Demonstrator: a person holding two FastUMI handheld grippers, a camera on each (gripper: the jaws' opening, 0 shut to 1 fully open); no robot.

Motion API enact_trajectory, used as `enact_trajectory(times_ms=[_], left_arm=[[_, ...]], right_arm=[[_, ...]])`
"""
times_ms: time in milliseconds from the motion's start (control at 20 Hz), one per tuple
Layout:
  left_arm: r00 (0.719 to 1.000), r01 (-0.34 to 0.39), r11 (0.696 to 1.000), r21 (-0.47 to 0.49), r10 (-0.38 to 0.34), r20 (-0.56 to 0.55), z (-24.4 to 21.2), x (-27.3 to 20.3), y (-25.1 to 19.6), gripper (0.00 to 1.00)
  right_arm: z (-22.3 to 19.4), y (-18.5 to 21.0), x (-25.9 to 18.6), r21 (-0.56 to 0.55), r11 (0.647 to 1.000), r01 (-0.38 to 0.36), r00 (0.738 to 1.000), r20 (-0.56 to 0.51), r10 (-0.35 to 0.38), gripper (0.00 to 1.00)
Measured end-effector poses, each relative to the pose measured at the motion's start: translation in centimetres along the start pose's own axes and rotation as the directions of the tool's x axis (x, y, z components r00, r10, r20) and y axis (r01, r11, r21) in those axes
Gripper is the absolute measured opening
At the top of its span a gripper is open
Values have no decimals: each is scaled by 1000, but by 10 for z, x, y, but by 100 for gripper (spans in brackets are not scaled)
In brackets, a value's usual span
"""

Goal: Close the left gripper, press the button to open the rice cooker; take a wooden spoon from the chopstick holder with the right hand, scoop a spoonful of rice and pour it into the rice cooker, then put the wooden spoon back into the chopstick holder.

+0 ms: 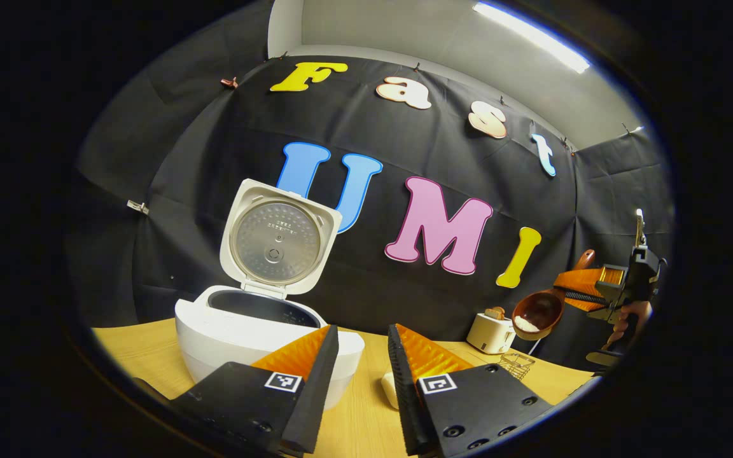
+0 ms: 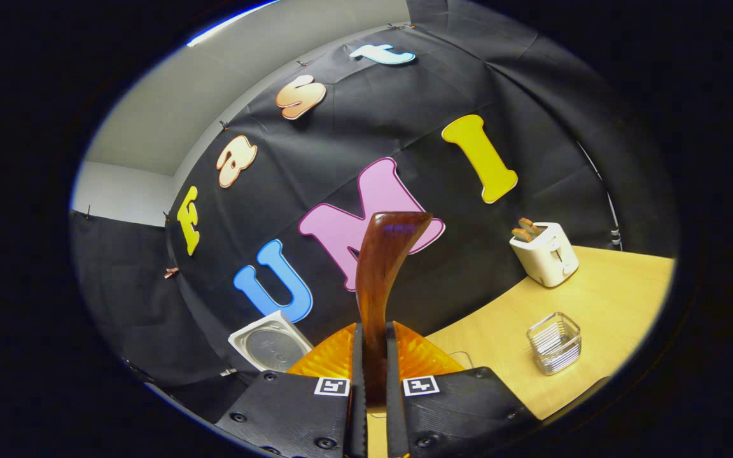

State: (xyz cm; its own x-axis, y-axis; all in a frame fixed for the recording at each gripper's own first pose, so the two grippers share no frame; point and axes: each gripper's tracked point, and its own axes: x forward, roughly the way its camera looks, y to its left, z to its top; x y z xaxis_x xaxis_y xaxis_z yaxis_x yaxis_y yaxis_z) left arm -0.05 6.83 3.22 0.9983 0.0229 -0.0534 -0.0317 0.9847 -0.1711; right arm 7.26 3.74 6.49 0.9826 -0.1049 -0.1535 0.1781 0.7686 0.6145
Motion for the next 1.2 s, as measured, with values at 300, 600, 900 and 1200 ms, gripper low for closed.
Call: enact_trajectory(times_ms=[300, 600, 900, 1200], left_arm=[[1000, -26, 999, -26, 26, -6, 7, -4, 26, 52], [997, -74, 996, -41, 75, 14, 24, -18, 68, 52], [990, -135, 991, -15, 136, 24, 35, -35, 107, 52], [986, -161, 987, -30, 162, 28, 36, -35, 125, 52]], right_arm=[[-27, 50, -3, 28, 999, -17, 1000, -18, 18, 16], [-75, 112, 21, 42, 996, -82, 995, -61, 84, 16], [-132, 154, 81, 104, 986, -134, 979, -142, 148, 16], [-179, 178, 160, 129, 977, -170, 959, -206, 194, 15]])
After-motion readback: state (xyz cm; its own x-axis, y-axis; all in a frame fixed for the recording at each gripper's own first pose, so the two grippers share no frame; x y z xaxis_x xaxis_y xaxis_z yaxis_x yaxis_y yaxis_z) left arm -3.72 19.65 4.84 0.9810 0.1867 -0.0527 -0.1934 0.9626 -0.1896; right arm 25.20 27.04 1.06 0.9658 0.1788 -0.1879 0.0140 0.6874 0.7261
